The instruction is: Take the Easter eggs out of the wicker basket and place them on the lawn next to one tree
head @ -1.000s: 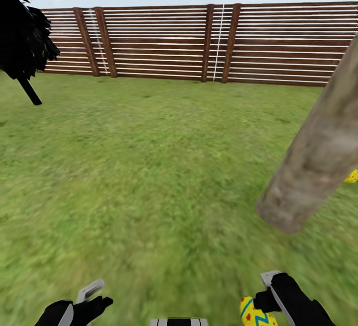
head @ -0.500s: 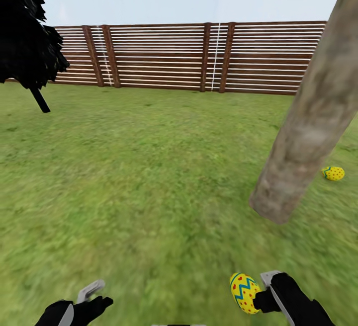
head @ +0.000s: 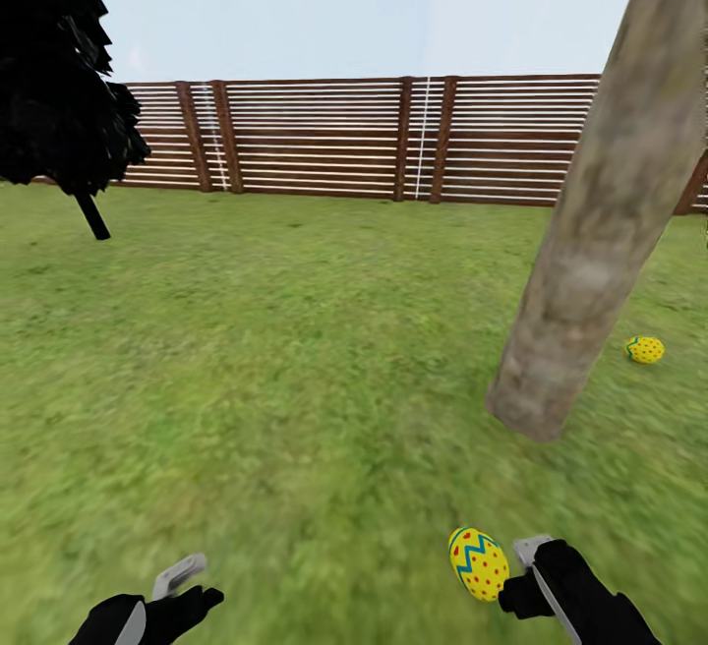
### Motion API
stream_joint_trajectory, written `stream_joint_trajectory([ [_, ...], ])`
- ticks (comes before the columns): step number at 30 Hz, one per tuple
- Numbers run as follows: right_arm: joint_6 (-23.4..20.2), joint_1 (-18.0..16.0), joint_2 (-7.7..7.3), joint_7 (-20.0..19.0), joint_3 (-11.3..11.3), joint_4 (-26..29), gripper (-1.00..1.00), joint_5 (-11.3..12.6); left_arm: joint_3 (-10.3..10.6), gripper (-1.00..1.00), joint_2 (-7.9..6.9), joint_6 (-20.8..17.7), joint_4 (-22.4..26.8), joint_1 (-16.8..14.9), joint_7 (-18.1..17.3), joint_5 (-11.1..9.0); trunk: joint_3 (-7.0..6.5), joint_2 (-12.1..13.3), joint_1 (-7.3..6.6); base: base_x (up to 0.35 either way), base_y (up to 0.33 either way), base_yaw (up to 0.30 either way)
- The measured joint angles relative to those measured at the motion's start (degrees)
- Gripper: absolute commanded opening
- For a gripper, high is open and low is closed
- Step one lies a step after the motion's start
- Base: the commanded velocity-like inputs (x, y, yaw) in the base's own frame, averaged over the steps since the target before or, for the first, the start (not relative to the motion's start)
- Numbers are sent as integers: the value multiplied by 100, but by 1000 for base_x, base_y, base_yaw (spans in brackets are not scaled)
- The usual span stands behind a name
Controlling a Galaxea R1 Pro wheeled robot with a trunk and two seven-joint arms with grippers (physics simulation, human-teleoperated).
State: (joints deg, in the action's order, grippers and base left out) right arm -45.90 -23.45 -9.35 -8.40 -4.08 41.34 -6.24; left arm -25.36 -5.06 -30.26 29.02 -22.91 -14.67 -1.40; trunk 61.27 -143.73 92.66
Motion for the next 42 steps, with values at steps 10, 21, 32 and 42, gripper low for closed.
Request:
stream_joint_trajectory([
  [10,-2,0,0,2,4,-1,100,0,1,100,10,4,-1,2,-8,2,-222,14,-22,-242,-50,0],
  [21,-3,2,0,0,2,1,100,3,1,100,10,4,-8,0,-7,3,-465,28,-51,-334,-101,0],
  [32,-8,0,12,0,-31,0,100,-19,4,100,24,3,-8,2,-1,2,-709,43,-79,-335,-102,66],
  [42,-10,0,9,1,-20,1,100,-19,8,100,65,3,-9,1,0,10,-914,216,-184,-324,-106,245],
])
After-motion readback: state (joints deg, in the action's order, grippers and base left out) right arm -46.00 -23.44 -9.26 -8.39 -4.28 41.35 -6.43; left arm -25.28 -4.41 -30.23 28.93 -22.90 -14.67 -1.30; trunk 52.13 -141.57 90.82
